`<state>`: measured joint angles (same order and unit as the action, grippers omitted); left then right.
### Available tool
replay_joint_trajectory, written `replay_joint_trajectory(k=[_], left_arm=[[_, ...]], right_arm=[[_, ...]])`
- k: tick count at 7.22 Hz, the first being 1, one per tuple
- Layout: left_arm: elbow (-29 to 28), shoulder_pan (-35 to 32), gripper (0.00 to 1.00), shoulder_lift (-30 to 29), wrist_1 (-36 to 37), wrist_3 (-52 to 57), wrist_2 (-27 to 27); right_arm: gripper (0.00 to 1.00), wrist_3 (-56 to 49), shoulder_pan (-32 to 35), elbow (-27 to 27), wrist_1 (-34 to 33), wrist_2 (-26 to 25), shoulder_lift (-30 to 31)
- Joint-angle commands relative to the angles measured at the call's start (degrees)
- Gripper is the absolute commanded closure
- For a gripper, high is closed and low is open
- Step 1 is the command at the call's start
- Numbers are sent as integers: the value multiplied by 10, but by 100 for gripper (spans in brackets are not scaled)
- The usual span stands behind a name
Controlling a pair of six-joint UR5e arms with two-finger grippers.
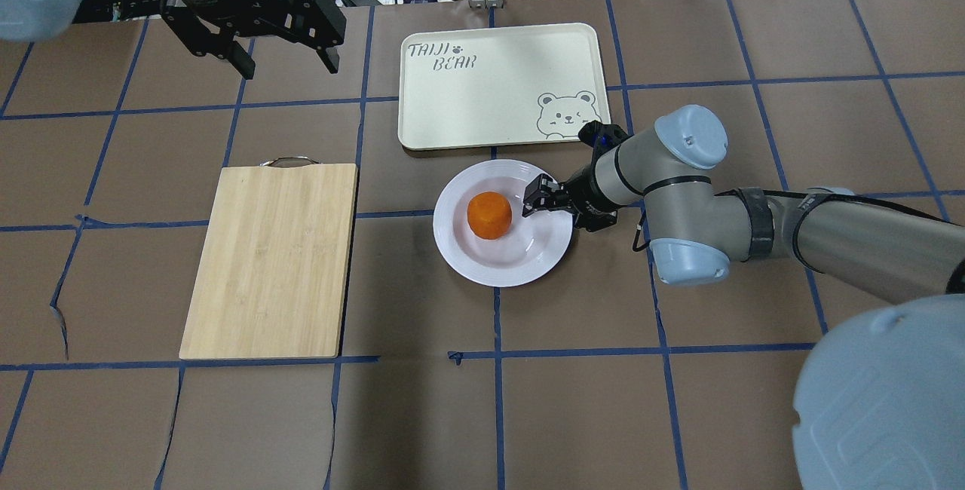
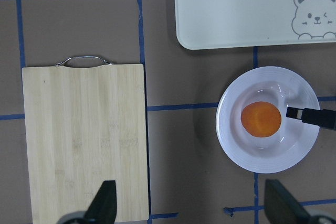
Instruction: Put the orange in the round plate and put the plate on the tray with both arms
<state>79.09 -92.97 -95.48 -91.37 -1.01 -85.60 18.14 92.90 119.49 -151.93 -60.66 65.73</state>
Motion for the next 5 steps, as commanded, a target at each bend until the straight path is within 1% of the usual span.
replay_joint_trajectory(k=[1,2,4,5], left_arm=[[9,2,0,3,2,4,1],[11,16,0,5,6,0,2],[33,49,0,9,11,3,2],[44,55,0,14,12,4,2]], right_arm=[[72,0,2,3,1,-9,0],[80,1,2,3,1,-13,4],[81,2,1,-1,1,-13,8],[81,21,1,-6,1,-11,17]])
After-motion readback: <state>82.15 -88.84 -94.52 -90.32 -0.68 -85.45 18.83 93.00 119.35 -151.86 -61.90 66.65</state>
